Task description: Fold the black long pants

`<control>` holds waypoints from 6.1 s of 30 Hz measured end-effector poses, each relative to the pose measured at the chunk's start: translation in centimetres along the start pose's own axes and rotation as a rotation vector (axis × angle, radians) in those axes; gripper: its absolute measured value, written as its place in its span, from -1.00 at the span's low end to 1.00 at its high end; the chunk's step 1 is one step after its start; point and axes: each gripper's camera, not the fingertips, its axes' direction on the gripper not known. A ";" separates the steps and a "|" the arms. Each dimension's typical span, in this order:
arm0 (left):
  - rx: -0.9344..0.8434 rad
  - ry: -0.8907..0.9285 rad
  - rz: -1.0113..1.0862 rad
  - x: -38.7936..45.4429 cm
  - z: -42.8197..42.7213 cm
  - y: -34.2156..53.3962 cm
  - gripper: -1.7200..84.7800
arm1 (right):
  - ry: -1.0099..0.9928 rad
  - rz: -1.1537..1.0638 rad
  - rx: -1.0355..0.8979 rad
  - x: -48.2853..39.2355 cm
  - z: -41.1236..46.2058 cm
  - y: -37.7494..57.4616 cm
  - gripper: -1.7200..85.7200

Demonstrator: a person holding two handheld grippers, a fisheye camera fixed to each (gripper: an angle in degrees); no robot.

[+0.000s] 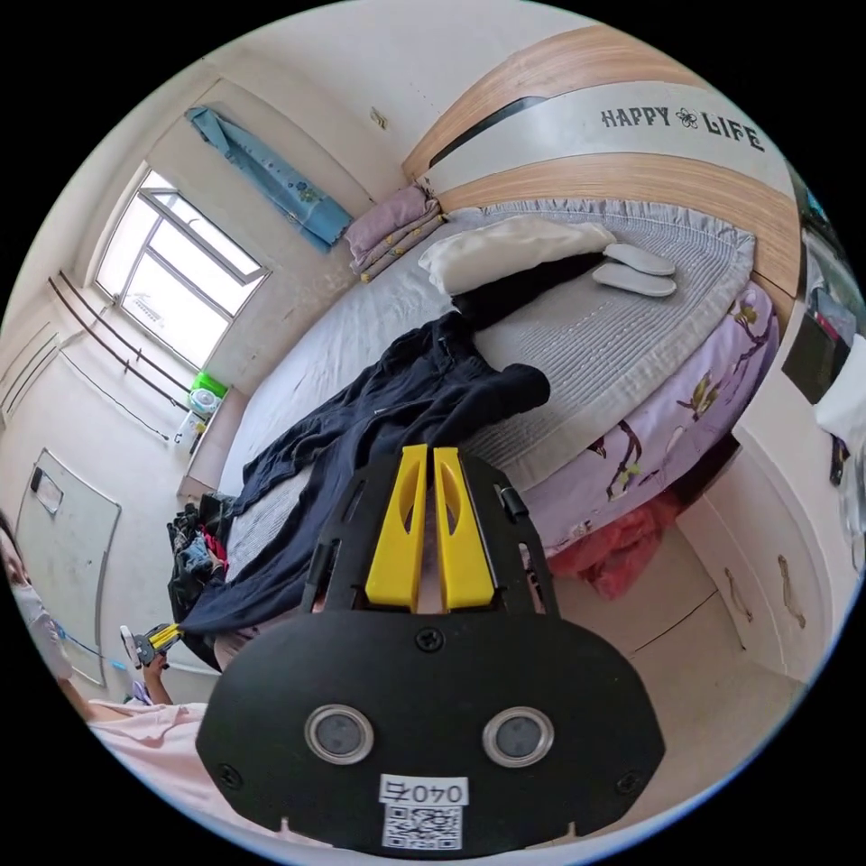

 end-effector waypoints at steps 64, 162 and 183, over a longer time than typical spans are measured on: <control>0.068 -0.168 -0.502 -29.9 35.4 -44.3 -0.98 | 0.440 -0.950 -0.174 -65.2 30.3 -30.0 -0.80; 0.189 0.305 -0.790 -32.3 32.1 -18.4 -0.98 | -0.183 0.190 -0.181 -3.7 15.5 -15.2 -0.87; -0.001 -0.324 -0.577 -6.7 10.4 -13.7 -0.97 | 0.335 -0.280 -0.223 -9.3 5.5 -12.9 -0.96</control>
